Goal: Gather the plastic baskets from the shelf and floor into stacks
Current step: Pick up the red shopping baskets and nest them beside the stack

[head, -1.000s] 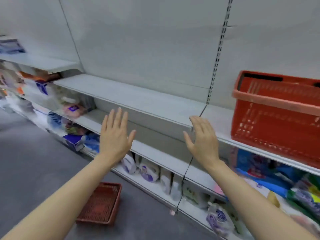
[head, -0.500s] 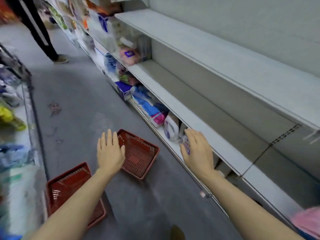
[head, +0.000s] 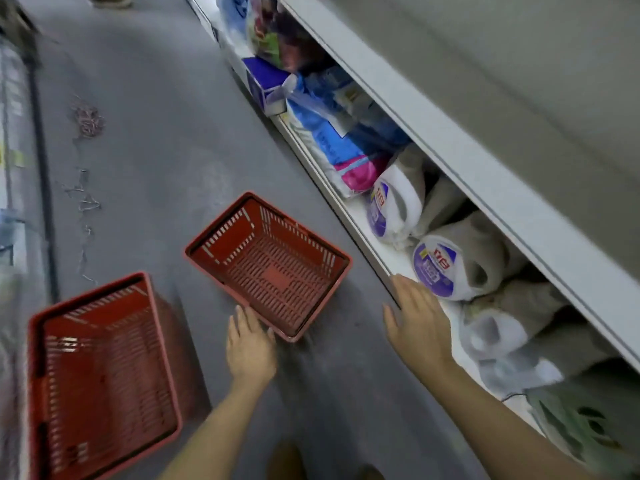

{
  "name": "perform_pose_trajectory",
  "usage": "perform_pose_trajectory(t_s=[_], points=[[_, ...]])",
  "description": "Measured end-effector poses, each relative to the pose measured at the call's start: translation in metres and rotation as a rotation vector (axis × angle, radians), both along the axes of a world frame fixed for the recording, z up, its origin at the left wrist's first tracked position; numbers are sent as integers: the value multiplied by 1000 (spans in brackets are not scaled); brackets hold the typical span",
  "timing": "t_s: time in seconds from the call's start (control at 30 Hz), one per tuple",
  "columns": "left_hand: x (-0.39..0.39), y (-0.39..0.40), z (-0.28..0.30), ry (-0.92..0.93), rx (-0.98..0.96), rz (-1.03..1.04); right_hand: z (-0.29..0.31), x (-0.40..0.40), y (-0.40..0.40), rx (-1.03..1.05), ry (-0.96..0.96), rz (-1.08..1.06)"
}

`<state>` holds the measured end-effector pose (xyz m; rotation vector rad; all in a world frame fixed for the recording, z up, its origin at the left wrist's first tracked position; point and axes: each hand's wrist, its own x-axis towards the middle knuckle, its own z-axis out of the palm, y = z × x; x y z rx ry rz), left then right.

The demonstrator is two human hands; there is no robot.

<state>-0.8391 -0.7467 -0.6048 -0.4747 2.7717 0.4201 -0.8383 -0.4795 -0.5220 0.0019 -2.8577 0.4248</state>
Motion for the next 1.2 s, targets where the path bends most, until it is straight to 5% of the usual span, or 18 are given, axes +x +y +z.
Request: perform_pose_trajectory(t_s=[0.23,0.53,0.83,1.2], points=[[-42,32,-138,47,584,586,-129,-19,2,26,-69,-49],[-56,40,-172,228,669,893,-168,-28,13,26,-130,-54],[-40,0,-32,306,896,783,-45,-43,-17,-175,-142,-52],[38,-55,281,500,1041,444,212,-20,-31,-1002,-70,-141]])
